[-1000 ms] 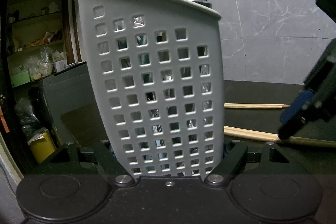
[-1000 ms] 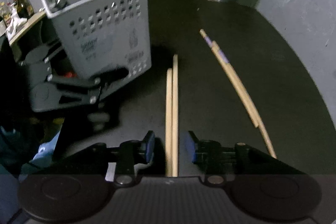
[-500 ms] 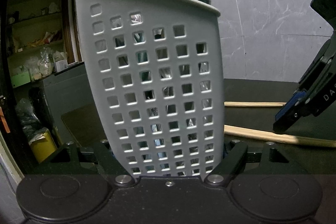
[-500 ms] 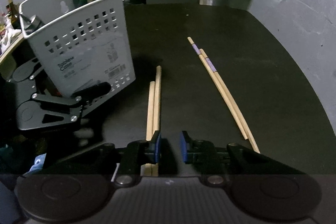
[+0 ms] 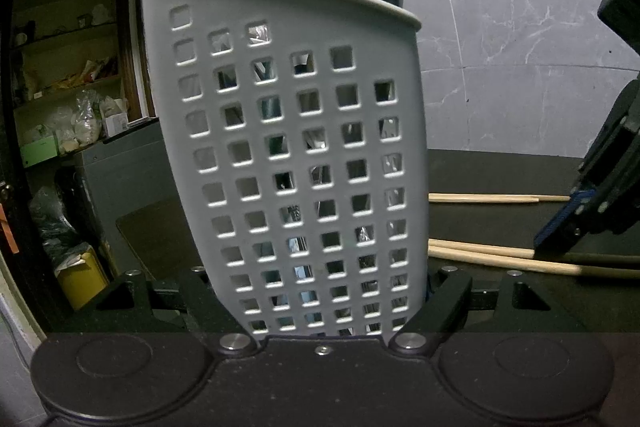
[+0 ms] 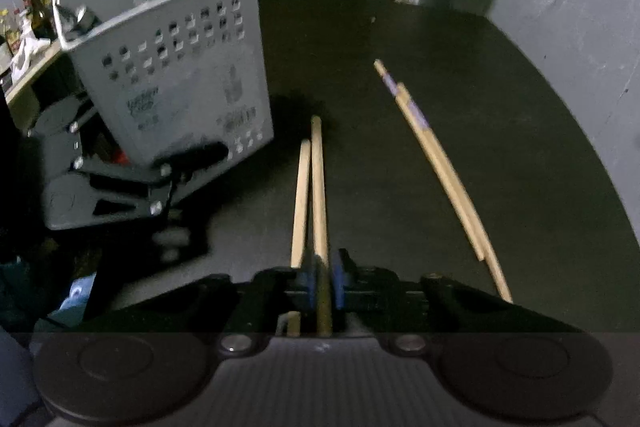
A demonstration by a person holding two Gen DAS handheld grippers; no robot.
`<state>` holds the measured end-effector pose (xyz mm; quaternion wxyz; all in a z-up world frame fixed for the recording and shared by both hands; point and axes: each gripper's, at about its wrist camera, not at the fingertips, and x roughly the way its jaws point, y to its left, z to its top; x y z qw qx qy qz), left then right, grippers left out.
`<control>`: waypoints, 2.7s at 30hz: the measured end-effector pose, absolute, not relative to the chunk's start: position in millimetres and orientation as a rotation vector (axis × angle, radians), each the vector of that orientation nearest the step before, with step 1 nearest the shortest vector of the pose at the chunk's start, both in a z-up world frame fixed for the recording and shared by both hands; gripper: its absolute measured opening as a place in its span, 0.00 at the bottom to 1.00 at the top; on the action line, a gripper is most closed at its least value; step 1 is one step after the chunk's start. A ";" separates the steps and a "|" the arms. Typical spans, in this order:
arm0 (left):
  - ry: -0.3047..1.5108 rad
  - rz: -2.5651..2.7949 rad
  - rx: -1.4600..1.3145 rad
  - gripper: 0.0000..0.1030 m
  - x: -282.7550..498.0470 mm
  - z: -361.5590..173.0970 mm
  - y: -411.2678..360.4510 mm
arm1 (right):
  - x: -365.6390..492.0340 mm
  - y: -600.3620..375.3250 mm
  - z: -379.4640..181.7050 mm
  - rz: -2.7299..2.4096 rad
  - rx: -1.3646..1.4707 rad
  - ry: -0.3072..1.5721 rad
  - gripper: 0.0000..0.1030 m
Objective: Organize utensils
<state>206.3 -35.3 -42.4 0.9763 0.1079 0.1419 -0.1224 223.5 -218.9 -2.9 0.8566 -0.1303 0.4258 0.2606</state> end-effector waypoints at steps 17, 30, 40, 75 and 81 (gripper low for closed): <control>0.285 -0.244 0.217 0.78 205.5 -41.8 -35.6 | 209.7 -230.4 4.8 0.573 -0.277 0.887 0.37; 0.284 -0.251 0.212 0.78 205.3 -41.2 -34.0 | 239.6 -184.8 6.2 0.640 -0.454 0.943 0.53; 0.284 -0.261 0.199 0.78 206.8 -42.1 -26.6 | 244.3 -181.3 5.0 0.669 -0.444 1.004 0.15; 0.285 -0.281 0.173 0.77 211.7 -44.2 -13.2 | 277.9 -182.9 12.2 0.626 -0.270 1.006 0.14; 0.283 -0.276 0.179 0.77 212.4 -46.4 -15.6 | 264.7 -230.1 17.1 0.678 0.004 0.786 0.14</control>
